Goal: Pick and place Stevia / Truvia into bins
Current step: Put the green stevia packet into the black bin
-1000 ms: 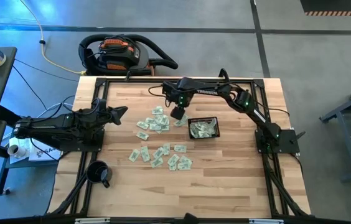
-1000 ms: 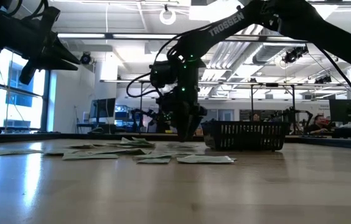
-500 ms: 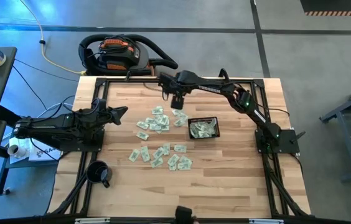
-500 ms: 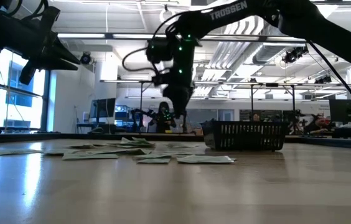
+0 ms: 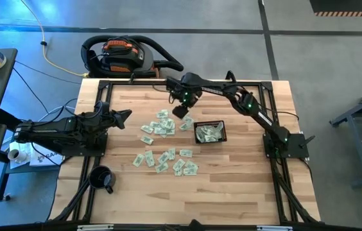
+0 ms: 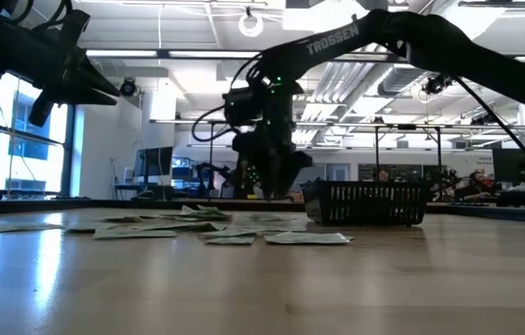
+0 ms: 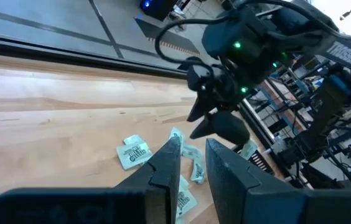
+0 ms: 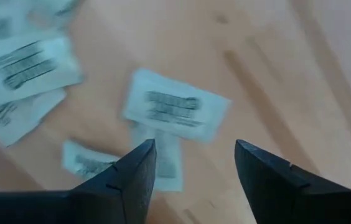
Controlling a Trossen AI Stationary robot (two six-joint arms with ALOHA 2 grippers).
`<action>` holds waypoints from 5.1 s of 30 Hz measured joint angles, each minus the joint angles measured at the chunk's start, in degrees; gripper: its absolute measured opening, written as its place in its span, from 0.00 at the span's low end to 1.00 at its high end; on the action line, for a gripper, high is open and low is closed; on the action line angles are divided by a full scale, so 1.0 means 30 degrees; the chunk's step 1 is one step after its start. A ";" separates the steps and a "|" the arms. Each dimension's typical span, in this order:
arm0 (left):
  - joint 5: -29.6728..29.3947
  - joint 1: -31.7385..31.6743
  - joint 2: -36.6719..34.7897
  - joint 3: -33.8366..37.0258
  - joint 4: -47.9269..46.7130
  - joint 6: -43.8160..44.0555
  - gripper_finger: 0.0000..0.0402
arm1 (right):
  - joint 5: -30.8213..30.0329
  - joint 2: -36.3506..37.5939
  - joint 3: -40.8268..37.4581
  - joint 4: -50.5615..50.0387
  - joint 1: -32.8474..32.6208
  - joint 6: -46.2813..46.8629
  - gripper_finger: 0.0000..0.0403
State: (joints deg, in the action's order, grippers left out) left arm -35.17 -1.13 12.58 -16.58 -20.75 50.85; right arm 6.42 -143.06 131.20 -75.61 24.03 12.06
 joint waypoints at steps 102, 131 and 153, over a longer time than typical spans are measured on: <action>0.4569 0.0001 -0.0004 -0.0001 0.0349 0.0423 0.28 | -0.2026 -0.0804 0.0355 0.1019 -0.1187 2.9483 0.61; 0.5113 0.0008 -0.0007 -0.0001 -0.0009 0.0124 0.28 | -0.2021 -0.1566 0.0420 0.0943 -0.0598 2.8396 0.58; 0.5805 0.0008 -0.0007 -0.0001 -0.0154 -0.0073 0.28 | -0.3186 -0.1566 0.0341 0.2263 -0.1106 2.7163 0.05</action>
State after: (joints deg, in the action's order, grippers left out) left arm -17.76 -1.10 12.56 -16.58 -21.21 50.63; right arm -3.13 -147.76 132.23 -68.82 20.71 93.55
